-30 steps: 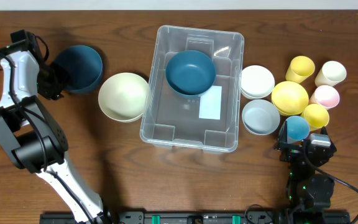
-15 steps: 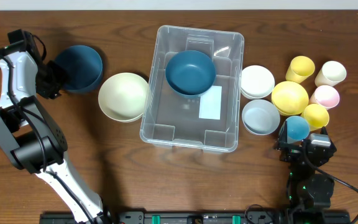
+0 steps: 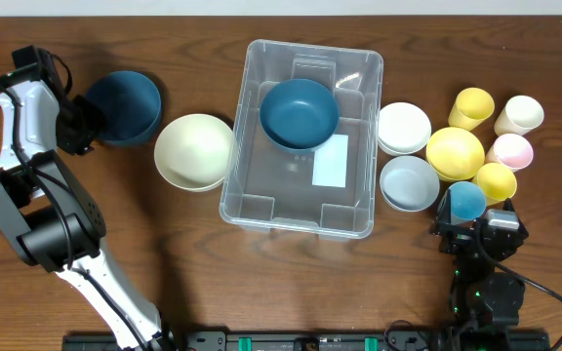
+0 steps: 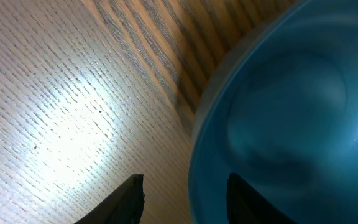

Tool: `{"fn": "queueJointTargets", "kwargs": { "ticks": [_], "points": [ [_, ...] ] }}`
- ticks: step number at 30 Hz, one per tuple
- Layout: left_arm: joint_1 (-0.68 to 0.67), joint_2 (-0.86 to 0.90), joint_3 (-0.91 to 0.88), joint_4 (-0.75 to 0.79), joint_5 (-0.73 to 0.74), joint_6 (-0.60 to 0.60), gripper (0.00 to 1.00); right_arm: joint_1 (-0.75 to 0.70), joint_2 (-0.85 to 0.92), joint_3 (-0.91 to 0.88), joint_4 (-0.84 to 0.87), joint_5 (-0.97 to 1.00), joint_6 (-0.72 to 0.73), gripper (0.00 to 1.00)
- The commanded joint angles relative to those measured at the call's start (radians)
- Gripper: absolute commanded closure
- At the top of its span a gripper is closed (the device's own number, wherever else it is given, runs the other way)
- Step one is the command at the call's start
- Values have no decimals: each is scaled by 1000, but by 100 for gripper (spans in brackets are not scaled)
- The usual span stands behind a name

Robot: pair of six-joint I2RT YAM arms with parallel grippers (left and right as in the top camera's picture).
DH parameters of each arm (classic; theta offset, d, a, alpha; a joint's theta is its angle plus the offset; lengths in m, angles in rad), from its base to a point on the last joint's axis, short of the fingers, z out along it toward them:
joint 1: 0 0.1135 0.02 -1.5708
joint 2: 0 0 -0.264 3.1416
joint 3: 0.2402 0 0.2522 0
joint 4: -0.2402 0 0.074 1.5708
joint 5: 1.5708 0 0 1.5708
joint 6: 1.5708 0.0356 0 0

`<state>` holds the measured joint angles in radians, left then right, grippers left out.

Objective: Pack container

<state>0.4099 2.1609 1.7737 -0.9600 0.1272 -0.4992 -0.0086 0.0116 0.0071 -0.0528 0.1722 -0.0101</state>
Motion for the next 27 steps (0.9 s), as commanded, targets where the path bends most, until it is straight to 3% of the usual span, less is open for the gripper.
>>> {"fn": "queueJointTargets", "kwargs": {
  "ticks": [1, 27],
  "points": [
    [5, 11, -10, 3, -16, -3, 56, 10, -7, -2, -3, 4, 13, 1],
    [5, 11, -52, 24, -15, -3, 57, 10, -7, -2, -3, 4, 13, 1]
  ]
}}
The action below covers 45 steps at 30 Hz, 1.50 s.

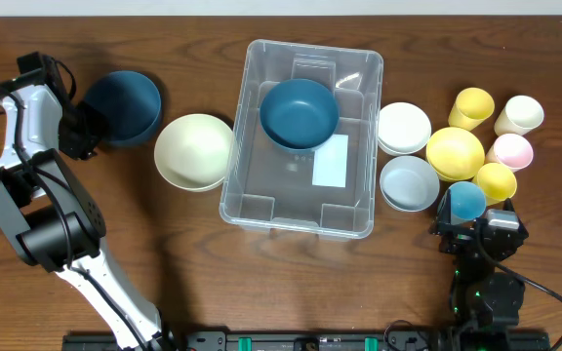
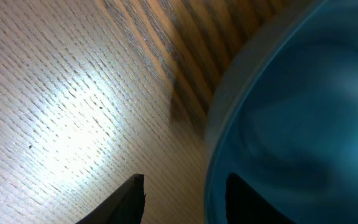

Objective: Pack container

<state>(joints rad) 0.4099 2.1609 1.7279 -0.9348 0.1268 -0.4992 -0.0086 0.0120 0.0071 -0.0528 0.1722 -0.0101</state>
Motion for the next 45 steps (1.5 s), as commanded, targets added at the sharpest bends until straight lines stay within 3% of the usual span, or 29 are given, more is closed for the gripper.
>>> {"fn": "queueJointTargets", "kwargs": {
  "ticks": [1, 28, 30, 34, 36, 38, 39, 45],
  "points": [
    [5, 11, -6, -2, -15, -3, 57, 10, -7, -2, -3, 4, 13, 1],
    [5, 11, -6, -6, -14, -3, 55, 10, -7, -2, -3, 4, 13, 1],
    [5, 11, -6, -6, -15, -3, 39, 10, -7, -2, -3, 4, 13, 1],
    [5, 11, -6, -7, -15, -3, 36, 10, -7, -2, -3, 4, 13, 1],
    [5, 11, -6, -6, -15, -3, 27, 10, -7, -2, -3, 4, 13, 1],
    [5, 11, -6, -6, -15, -3, 4, 10, -7, -2, -3, 4, 13, 1],
    [5, 11, -6, -6, -15, -3, 1, 10, -7, -2, -3, 4, 13, 1],
    [5, 11, -6, -8, -15, -3, 2, 10, -7, -2, -3, 4, 13, 1]
  ]
}}
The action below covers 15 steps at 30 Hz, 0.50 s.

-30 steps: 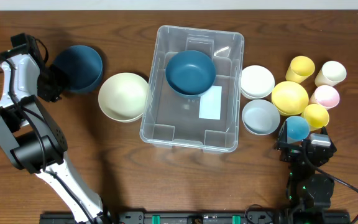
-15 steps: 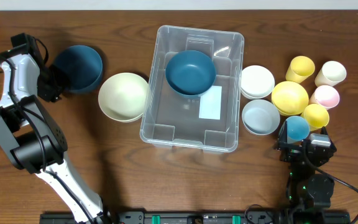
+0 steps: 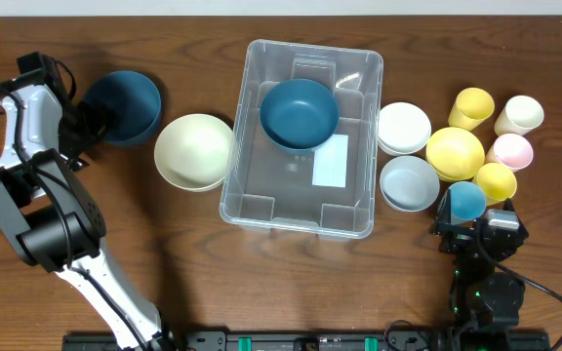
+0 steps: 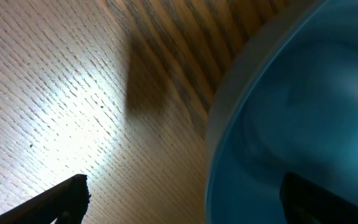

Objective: Pack container

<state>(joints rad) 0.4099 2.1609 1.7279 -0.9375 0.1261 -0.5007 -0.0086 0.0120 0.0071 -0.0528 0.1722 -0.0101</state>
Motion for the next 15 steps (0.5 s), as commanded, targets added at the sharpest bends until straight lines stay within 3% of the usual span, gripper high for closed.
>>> {"fn": "queueJointTargets", "kwargs": {
  "ticks": [1, 4, 5, 9, 15],
  "points": [
    [5, 11, -6, -6, -14, -2, 2, 10, -7, -2, -3, 4, 13, 1],
    [5, 11, -6, -7, -14, -2, 4, 10, -7, -2, -3, 4, 13, 1],
    [5, 11, -6, -7, -14, -2, 14, 10, -7, -2, -3, 4, 13, 1],
    [5, 11, -6, -7, -14, -2, 31, 10, -7, -2, -3, 4, 13, 1],
    [5, 11, -6, -6, -14, -2, 33, 10, -7, -2, -3, 4, 13, 1]
  ]
}}
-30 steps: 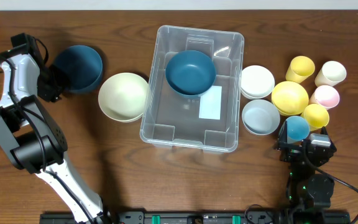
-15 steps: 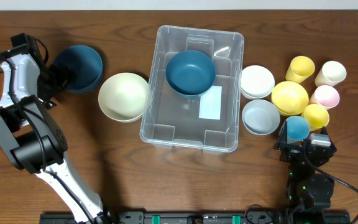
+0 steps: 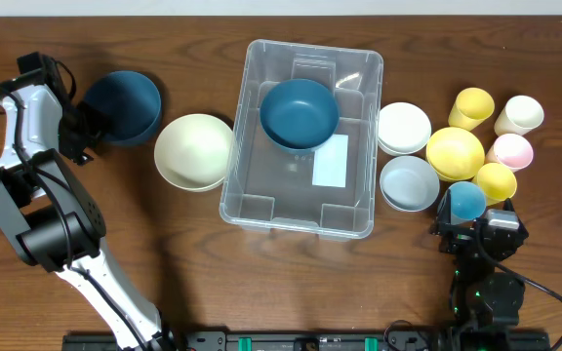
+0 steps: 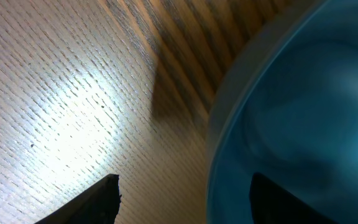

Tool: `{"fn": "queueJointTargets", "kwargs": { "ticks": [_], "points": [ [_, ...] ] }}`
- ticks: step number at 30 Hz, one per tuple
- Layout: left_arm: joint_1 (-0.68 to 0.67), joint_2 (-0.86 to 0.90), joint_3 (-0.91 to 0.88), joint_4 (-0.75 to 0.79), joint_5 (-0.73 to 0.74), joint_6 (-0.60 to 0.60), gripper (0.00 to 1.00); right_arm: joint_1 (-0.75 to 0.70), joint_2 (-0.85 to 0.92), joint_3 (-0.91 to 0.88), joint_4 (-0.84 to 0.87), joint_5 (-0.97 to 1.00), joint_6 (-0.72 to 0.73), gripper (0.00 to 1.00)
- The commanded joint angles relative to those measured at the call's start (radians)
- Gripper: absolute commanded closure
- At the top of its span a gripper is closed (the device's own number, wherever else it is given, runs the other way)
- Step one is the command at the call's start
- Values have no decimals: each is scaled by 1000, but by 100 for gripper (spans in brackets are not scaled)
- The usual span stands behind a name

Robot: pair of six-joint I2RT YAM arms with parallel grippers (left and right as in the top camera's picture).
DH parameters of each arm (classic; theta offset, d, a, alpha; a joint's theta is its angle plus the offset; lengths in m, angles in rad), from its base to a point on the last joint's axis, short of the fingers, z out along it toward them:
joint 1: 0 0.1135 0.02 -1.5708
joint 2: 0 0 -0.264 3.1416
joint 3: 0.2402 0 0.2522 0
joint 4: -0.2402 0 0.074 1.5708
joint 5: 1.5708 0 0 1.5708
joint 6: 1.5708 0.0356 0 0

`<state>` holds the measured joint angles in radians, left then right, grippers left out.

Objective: Pack container

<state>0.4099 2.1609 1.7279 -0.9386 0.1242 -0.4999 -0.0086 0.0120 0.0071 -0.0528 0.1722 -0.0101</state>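
Observation:
The clear plastic container (image 3: 237,200) stands mid-table with one dark blue bowl (image 3: 299,112) inside it. A second dark blue bowl (image 3: 125,105) sits at the far left, filling the right of the left wrist view (image 4: 303,112). My left gripper (image 3: 82,127) (image 4: 185,179) is open astride that bowl's left rim, with one finger over the table and one inside the bowl. A cream bowl (image 3: 194,151) lies between this bowl and the container. My right gripper (image 3: 481,234) rests at the bottom right beside a light blue cup (image 3: 466,201); its jaws do not show.
Right of the container are a white bowl (image 3: 404,127), a grey-blue bowl (image 3: 409,182), a yellow bowl (image 3: 455,152), and yellow (image 3: 472,105), cream (image 3: 521,113), pink (image 3: 511,151) and yellow (image 3: 496,180) cups. A pale label (image 3: 330,161) shows on the container floor.
My left gripper's fingers stand closer together than 0.5 s ago, still astride the bowl's rim. The bowl and the right arm have not moved.
At first my left gripper's fingers stood fairly close together astride the left bowl's rim, and the same at 2.0 s ago. By 0.5 s ago they were spread wide. Now they are partly drawn in. The bowl stays in its place.

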Motion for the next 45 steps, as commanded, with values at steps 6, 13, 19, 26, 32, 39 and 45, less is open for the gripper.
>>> {"fn": "queueJointTargets", "kwargs": {
  "ticks": [6, 13, 19, 26, 32, 39, 45],
  "points": [
    [5, 11, -6, -5, -12, -3, 37, 10, -7, -2, -3, 4, 13, 1],
    [5, 11, -6, -1, -12, -3, 51, 10, -7, -2, -3, 4, 13, 1],
    [5, 11, -6, 9, -12, -3, 66, 10, -7, -2, -3, 4, 13, 1],
    [6, 11, -5, 29, -12, -3, 88, 10, -7, -2, -3, 4, 13, 1],
    [6, 10, 5, 64, -12, -3, 94, 10, -7, -2, -3, 4, 13, 1],
    [11, 4, 56, 75, -12, -3, 94, 10, -7, -2, -3, 4, 13, 1],
    [27, -51, 134, 85, -12, -2, 94, 10, -7, -2, -3, 4, 13, 1]
  ]
}}
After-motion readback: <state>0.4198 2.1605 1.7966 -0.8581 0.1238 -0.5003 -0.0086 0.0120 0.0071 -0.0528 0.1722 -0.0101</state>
